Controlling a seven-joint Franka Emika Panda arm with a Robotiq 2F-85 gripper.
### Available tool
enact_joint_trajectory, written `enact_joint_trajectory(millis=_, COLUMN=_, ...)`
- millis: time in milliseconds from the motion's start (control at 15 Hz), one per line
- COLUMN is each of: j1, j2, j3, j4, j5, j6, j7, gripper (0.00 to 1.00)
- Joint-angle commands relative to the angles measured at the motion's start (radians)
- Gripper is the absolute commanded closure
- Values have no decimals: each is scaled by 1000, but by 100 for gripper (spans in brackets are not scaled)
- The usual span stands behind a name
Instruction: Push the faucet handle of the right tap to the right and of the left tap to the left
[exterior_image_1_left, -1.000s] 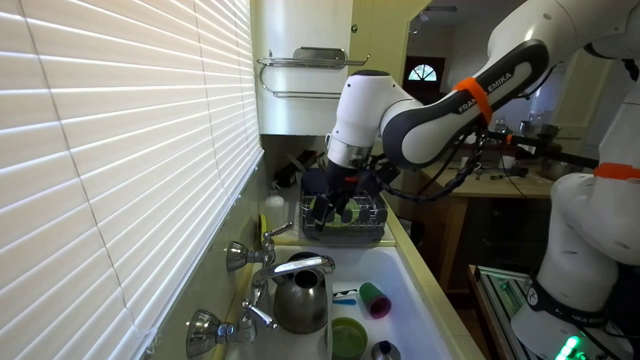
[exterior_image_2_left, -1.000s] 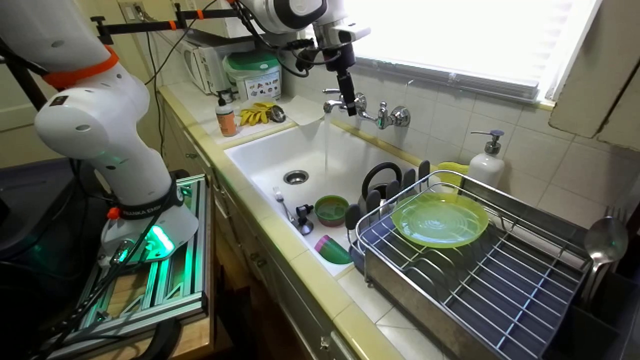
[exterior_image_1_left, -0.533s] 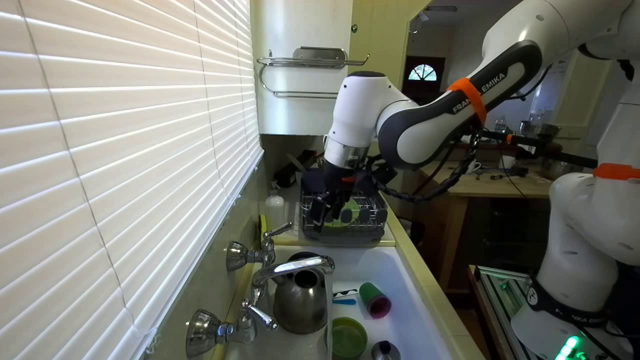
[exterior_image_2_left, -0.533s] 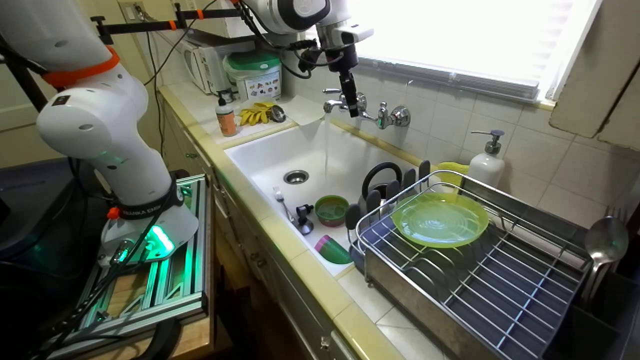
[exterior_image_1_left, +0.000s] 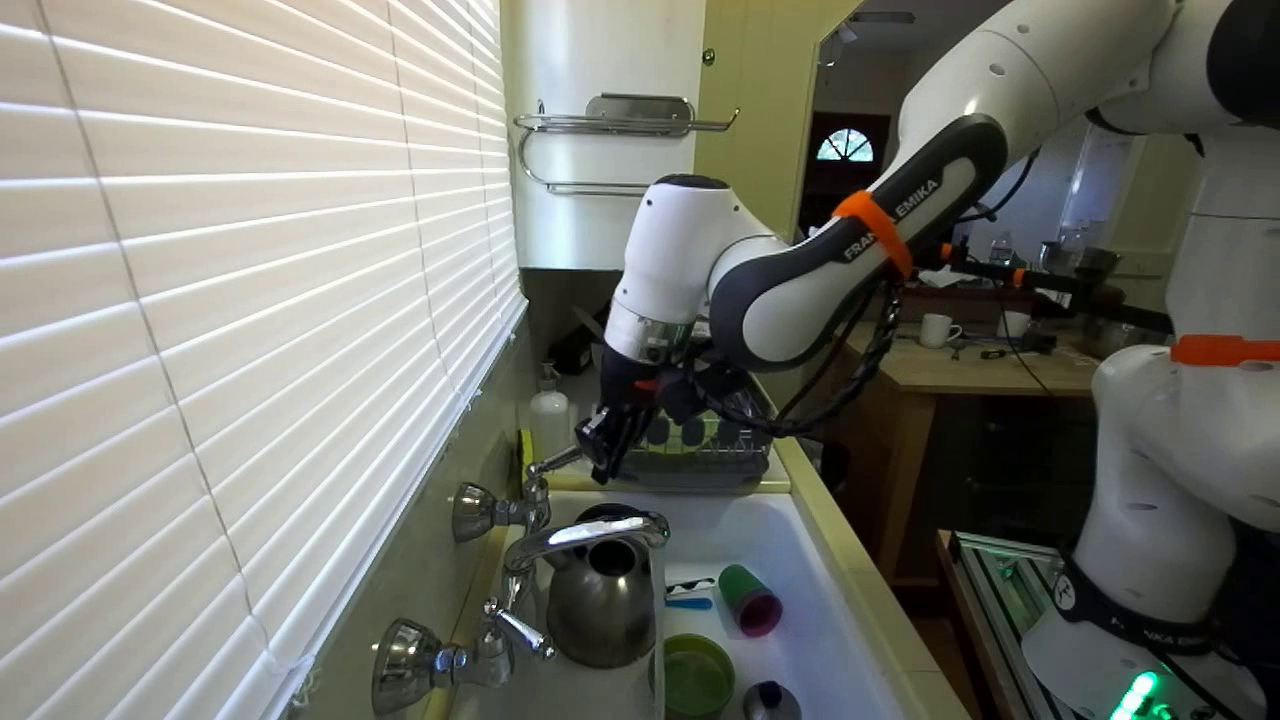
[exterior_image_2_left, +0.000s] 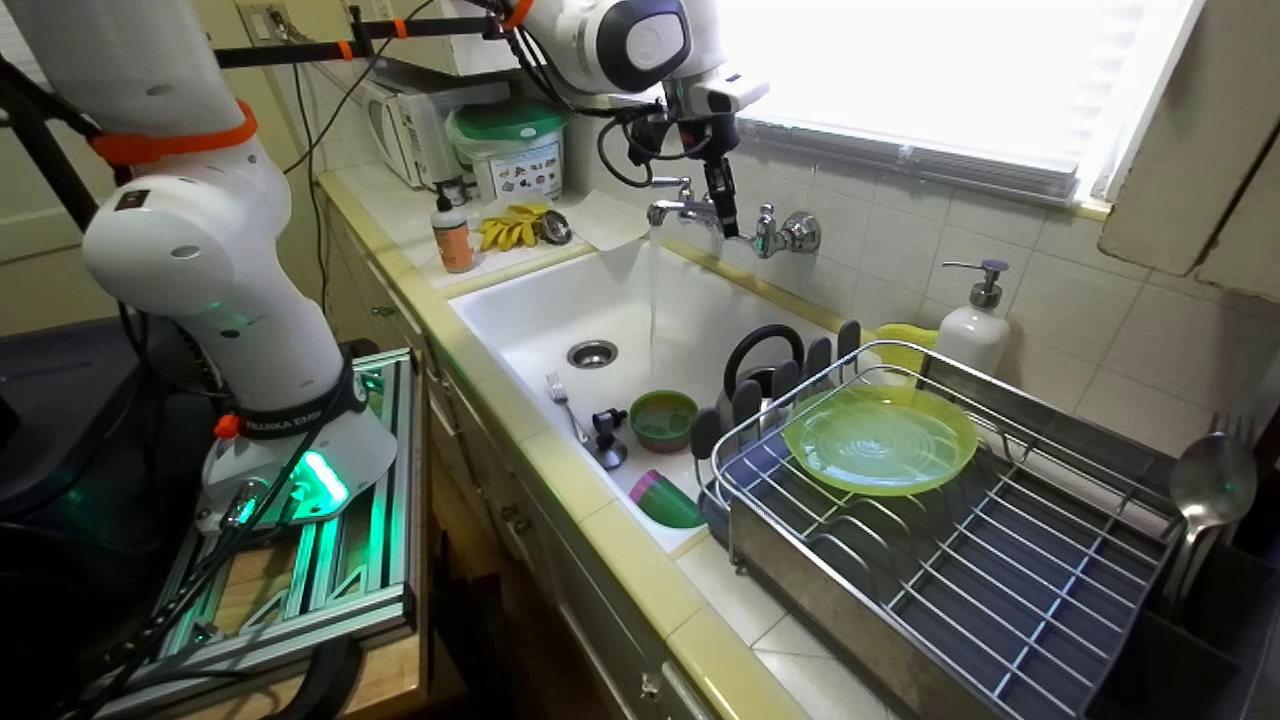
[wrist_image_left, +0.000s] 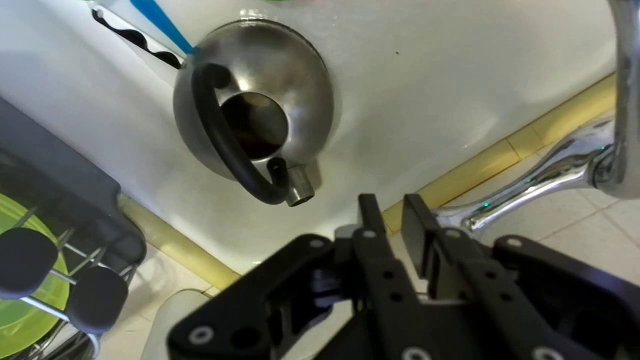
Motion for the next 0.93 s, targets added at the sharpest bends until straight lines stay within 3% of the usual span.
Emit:
enact_joint_trajectory(millis=0, j1=45, j2=85, j3=-52, j4=72, j5=-26, j6=58, j7=52, gripper=100)
enact_joint_trajectory(millis=467, j1=103, j2=163, j3=-140, j4=143, j5=-76, j6=140, j7=93, gripper=100)
enact_joint_trajectory(millis=867, j1=132, j2=228, j3=-182, j4=185, j5=-67, j6=260, j7=39, gripper=100)
